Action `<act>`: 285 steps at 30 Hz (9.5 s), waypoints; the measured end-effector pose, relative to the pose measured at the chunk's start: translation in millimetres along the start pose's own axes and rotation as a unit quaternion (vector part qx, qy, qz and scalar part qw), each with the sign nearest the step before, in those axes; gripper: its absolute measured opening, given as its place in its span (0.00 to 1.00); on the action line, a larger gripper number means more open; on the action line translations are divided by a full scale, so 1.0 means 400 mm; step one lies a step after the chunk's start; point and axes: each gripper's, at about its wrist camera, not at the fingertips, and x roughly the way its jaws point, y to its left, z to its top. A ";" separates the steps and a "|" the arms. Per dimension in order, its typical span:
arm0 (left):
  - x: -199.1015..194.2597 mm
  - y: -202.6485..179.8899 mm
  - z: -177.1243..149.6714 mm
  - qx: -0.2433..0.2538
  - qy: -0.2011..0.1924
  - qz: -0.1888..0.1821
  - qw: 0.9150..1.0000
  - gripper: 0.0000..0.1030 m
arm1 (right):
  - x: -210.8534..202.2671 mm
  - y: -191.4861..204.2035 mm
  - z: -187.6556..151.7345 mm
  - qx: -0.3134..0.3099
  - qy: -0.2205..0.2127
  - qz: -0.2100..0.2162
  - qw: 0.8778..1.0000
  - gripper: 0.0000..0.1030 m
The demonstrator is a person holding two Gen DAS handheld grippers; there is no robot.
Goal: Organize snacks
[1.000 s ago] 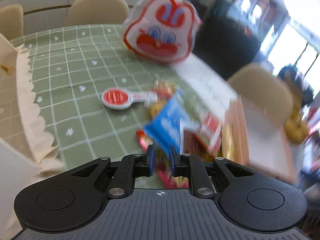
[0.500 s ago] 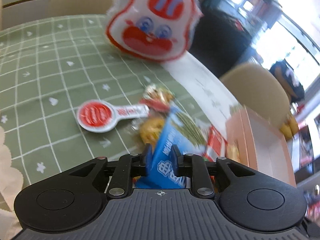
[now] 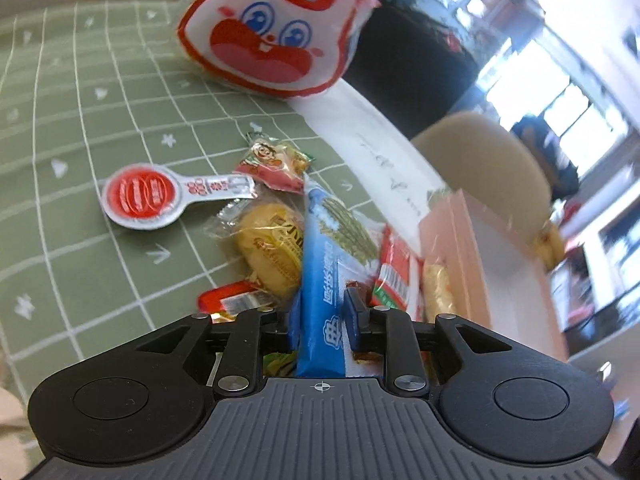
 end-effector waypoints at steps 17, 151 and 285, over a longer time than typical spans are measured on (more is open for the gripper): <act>-0.172 0.000 -0.122 0.016 -0.005 0.006 1.000 0.18 | 0.001 0.041 0.021 -0.058 0.014 0.031 0.998 0.73; -0.089 -0.067 -0.144 0.093 0.028 -0.003 0.995 0.40 | -0.008 0.090 0.006 -0.087 -0.049 0.027 0.995 0.28; -0.124 -0.016 -0.012 -0.038 -0.086 0.092 0.991 0.23 | -0.028 0.033 0.379 -0.073 -0.061 -0.004 0.995 0.57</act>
